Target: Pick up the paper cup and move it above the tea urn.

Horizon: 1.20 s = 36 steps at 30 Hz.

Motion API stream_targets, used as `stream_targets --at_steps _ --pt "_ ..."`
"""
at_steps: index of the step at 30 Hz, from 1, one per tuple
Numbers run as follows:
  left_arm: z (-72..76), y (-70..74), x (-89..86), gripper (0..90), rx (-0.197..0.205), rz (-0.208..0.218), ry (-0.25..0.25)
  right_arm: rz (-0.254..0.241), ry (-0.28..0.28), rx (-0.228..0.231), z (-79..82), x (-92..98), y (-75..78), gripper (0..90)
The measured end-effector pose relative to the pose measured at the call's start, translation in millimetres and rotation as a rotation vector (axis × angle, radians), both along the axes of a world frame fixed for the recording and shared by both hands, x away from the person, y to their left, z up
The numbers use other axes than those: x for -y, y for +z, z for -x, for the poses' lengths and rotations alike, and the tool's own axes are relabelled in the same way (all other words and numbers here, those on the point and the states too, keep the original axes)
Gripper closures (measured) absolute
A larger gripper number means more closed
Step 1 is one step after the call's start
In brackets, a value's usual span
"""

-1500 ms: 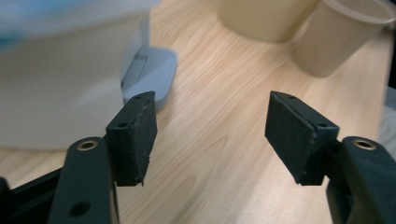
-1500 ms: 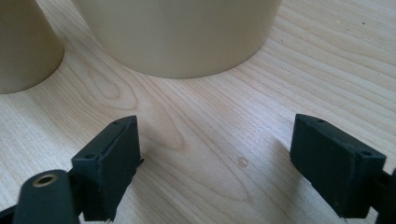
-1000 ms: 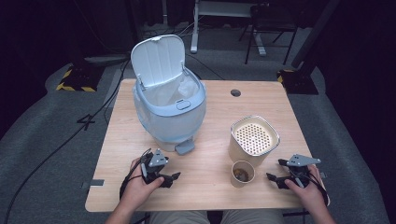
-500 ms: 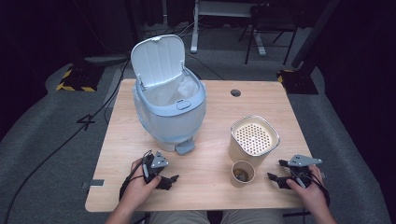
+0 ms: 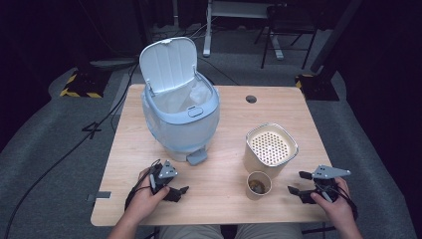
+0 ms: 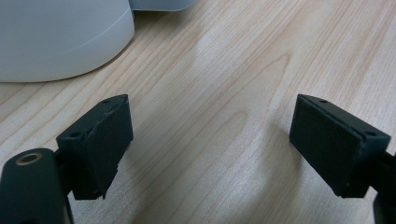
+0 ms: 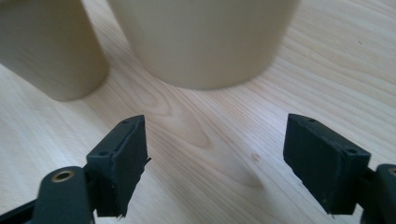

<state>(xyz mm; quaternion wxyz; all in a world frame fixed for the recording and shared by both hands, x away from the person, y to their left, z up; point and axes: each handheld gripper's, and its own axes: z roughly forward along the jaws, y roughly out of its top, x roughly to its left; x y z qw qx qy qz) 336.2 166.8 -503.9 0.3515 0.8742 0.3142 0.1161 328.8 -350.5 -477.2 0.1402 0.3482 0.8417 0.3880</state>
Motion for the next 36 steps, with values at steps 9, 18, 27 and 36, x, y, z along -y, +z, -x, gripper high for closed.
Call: stream_targets --at_steps 9,18,27,36 --pt "0.1 0.0 0.1 13.9 0.000 0.001 0.001 -0.067 0.073 0.023 13.9 -17.7 13.3 23.0" --pt "0.3 0.0 0.2 13.9 -0.001 0.000 0.002 -0.114 0.171 0.035 23.5 -48.6 21.2 21.8" --pt "1.7 -0.1 0.4 14.6 0.005 0.000 0.008 -0.141 0.234 0.014 21.3 -76.9 13.3 20.4" --pt "2.7 0.0 0.1 14.6 0.005 -0.002 0.011 -0.150 0.227 0.040 18.1 -95.3 -4.0 21.4"
